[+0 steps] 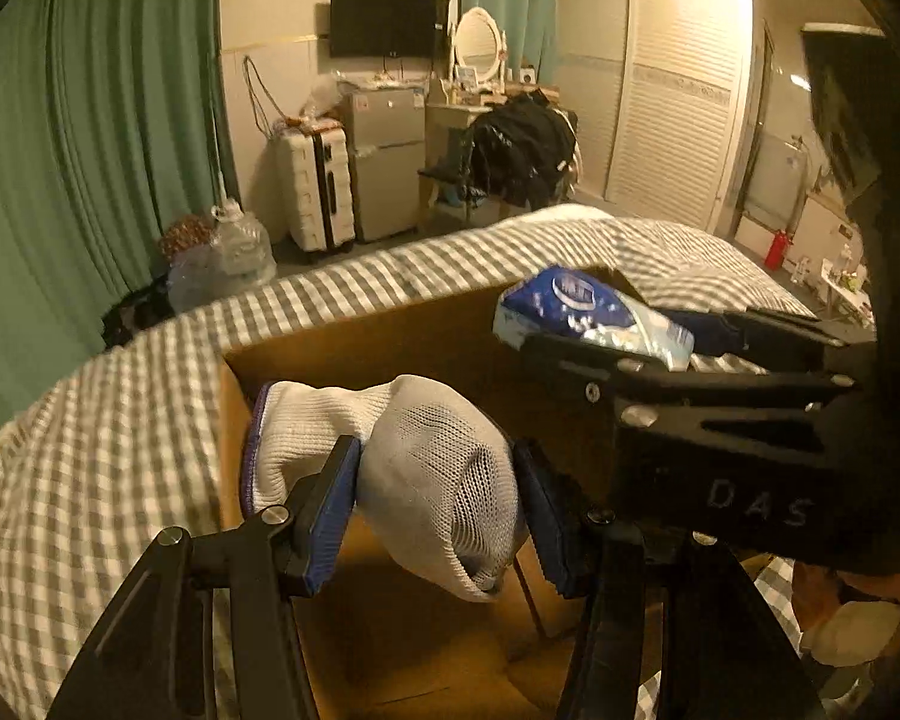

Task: Organize objects
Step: 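Carry gloves and tissue pack into the box and open both tools, then grasp the black sunglasses with the left tool while the right tool grasps the tape roll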

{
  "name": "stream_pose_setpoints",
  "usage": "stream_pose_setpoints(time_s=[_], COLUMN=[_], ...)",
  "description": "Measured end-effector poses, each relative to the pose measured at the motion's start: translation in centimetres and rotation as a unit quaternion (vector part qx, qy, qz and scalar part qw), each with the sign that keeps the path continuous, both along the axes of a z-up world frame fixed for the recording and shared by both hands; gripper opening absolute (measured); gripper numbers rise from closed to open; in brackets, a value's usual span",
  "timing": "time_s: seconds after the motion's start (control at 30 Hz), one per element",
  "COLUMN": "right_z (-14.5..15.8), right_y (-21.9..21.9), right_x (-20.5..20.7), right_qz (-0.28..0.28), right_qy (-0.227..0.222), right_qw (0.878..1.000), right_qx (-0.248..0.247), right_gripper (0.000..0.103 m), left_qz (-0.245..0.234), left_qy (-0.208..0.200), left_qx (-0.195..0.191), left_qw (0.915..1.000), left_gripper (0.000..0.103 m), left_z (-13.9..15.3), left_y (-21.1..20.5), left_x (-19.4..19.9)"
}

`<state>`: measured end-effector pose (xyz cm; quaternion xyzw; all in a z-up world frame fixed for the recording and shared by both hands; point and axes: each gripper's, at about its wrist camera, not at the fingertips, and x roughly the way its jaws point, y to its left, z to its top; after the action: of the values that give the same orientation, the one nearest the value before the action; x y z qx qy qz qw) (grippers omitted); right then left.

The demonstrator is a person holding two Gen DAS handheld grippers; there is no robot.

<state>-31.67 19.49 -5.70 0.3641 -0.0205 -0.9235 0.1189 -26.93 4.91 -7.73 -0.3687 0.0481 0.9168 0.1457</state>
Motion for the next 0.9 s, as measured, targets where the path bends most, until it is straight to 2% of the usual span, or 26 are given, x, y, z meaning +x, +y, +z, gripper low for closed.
stream_pose_setpoints(time_s=[0.2,0.23,0.33,0.37,0.4,0.67,0.73,0.9], right_z=[-0.5,-0.5,-0.1,0.1,0.4,3.5,4.6,7.8], right_y=[0.3,0.5,0.9,1.1,1.3,2.6,2.7,2.2], right_x=[0.3,0.4,0.7,0.9,1.1,4.2,6.1,11.7], right_qz=[-0.003,-0.003,-0.008,-0.011,-0.014,-0.043,-0.041,-0.024], right_qy=[0.002,0.003,0.012,0.017,0.023,0.05,0.057,0.081], right_qw=[1.0,1.0,0.999,0.999,0.999,0.996,0.996,0.996], right_qx=[-0.007,-0.012,-0.032,-0.036,-0.04,-0.054,-0.055,-0.023], right_gripper=[0.065,0.067,0.083,0.083,0.083,0.084,0.084,0.084], left_qz=[-0.005,-0.006,-0.007,-0.004,-0.001,0.039,0.053,0.081], left_qy=[-0.019,-0.022,-0.019,-0.013,-0.006,-0.002,0.006,0.032], left_qx=[-0.004,-0.003,-0.005,-0.008,-0.01,-0.01,-0.014,-0.015], left_qw=[0.9998,0.9997,0.9998,0.9999,0.9999,0.9992,0.9985,0.9961], left_gripper=[0.056,0.057,0.073,0.083,0.09,0.092,0.092,0.094], left_z=[-1.3,-1.3,-0.9,-0.6,-0.3,2.7,4.0,7.3], left_y=[0.2,0.2,0.2,0.2,0.2,-2.0,-2.6,-4.5], left_x=[-0.1,-0.1,0.4,0.7,0.8,4.3,5.9,11.1])
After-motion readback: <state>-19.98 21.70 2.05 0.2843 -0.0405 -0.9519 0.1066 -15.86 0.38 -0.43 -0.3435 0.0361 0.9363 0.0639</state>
